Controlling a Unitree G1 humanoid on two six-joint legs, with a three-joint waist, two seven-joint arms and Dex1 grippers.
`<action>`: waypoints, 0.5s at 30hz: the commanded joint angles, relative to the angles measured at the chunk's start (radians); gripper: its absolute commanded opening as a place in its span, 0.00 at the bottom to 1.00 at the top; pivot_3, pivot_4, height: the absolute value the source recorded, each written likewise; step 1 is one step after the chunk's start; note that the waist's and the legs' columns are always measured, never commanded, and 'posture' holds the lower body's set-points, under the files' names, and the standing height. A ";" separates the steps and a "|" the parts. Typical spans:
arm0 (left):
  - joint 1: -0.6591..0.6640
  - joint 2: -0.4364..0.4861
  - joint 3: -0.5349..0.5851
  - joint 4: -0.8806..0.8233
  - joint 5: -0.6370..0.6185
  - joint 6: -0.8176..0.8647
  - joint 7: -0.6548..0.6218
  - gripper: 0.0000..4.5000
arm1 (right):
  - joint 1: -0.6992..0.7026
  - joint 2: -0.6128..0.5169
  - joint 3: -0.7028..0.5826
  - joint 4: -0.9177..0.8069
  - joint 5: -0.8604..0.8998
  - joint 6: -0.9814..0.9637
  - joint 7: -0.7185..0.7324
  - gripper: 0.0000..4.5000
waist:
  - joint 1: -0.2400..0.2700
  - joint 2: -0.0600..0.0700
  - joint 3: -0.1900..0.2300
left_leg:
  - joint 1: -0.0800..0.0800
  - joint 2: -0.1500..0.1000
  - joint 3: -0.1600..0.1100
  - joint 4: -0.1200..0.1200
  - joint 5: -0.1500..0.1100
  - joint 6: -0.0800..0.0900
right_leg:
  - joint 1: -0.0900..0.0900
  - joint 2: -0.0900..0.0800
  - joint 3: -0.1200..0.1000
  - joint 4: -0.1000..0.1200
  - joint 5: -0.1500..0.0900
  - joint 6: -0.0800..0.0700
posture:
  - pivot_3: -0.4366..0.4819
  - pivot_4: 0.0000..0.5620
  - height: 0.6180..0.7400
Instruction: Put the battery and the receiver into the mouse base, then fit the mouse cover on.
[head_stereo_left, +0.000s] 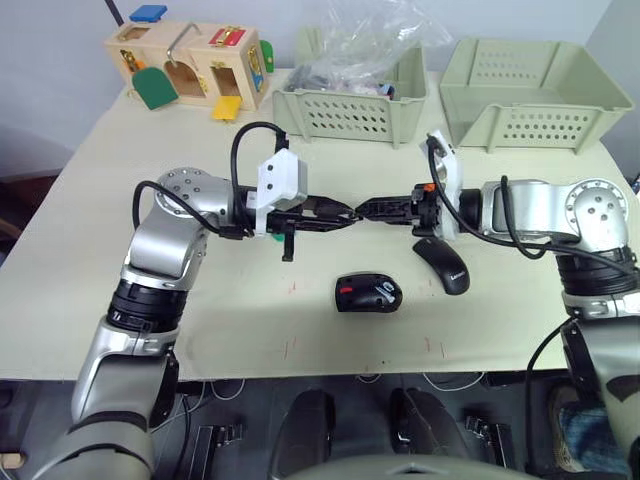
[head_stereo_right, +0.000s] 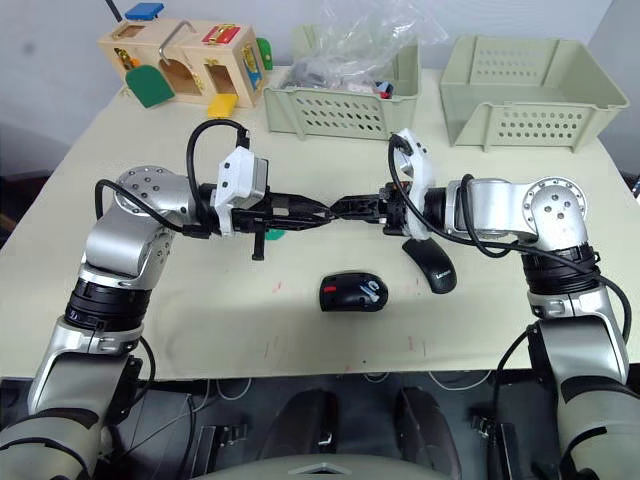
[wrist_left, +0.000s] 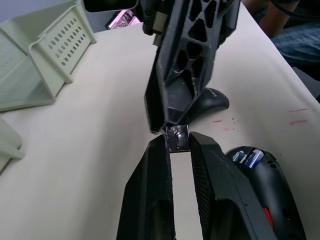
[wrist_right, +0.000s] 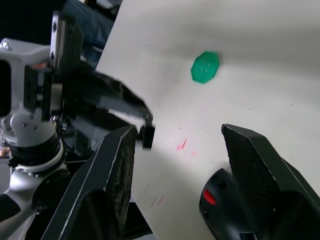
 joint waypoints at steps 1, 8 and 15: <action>-0.026 0.001 0.008 -0.007 -0.014 -0.007 -0.003 0.01 | -0.032 0.008 -0.048 0.000 0.025 0.013 -0.008 0.64 | -0.001 0.000 0.000 | 0.000 0.000 0.000 0.000 0.000 0.000 | 0.000 0.000 0.000 0.000 0.000 0.000 | 0.48 0.27 1.00; -0.023 0.003 0.008 -0.009 -0.012 -0.003 0.000 0.01 | -0.031 -0.005 -0.049 -0.001 0.025 0.049 0.004 0.64 | -0.014 0.000 0.000 | 0.000 0.000 0.000 0.000 0.000 0.000 | 0.000 0.000 0.000 0.000 0.000 0.000 | 0.48 0.27 1.00; -0.027 0.009 0.009 -0.002 -0.009 -0.005 -0.003 0.01 | -0.033 -0.004 -0.046 0.004 0.025 0.057 0.010 0.44 | -0.019 0.000 0.000 | 0.000 0.000 0.000 0.000 0.000 0.000 | 0.000 0.000 0.000 0.000 0.000 0.000 | 0.48 0.27 1.00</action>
